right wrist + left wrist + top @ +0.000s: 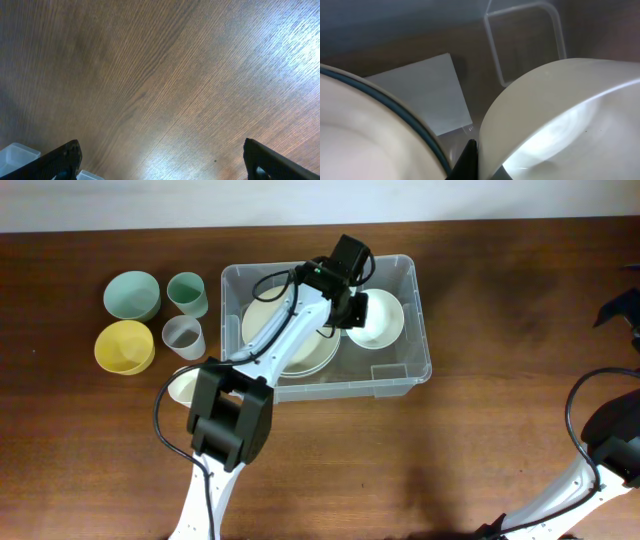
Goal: Pack container
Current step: 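Lower the white bowl beside the stack and open the left gripper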
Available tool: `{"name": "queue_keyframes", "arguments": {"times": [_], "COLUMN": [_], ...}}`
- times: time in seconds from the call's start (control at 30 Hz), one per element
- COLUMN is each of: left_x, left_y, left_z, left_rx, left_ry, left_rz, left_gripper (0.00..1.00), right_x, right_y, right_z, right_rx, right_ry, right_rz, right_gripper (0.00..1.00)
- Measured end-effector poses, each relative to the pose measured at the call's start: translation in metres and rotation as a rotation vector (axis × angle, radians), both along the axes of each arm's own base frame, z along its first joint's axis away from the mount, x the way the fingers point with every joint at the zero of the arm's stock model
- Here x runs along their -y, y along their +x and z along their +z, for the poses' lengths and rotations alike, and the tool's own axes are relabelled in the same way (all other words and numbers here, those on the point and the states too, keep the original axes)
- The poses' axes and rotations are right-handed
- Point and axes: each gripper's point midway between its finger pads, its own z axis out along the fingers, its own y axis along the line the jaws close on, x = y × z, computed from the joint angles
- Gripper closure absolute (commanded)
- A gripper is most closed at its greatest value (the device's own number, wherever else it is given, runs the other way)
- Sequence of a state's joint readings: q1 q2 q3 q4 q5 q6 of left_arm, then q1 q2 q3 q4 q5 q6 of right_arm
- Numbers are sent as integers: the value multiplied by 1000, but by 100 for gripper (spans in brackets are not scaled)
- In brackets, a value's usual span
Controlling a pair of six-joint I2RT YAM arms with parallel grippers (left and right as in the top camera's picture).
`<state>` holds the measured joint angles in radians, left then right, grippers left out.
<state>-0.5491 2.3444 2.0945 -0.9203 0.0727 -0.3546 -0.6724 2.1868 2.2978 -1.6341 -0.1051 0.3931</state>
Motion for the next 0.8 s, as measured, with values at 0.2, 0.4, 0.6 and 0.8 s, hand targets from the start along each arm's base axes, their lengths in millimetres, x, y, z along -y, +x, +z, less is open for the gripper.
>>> {"name": "queue_keyframes", "arguments": {"times": [0.2, 0.4, 0.6, 0.8], "left_x": [1, 1, 2, 7], "left_y": [-1, 0, 1, 9], "left_z": [-1, -1, 0, 4], "left_rx": [-2, -1, 6, 48], "left_ry": [0, 0, -1, -18], "left_rz": [-5, -6, -13, -30], "left_gripper": [92, 87, 74, 57], "right_x": [0, 0, 0, 0], "right_y": [0, 0, 0, 0], "right_z": [0, 0, 0, 0], "right_rx": [0, 0, 0, 0], "right_ry": [0, 0, 1, 0], "right_rz": [0, 1, 0, 0], "right_gripper": [1, 1, 1, 1]}}
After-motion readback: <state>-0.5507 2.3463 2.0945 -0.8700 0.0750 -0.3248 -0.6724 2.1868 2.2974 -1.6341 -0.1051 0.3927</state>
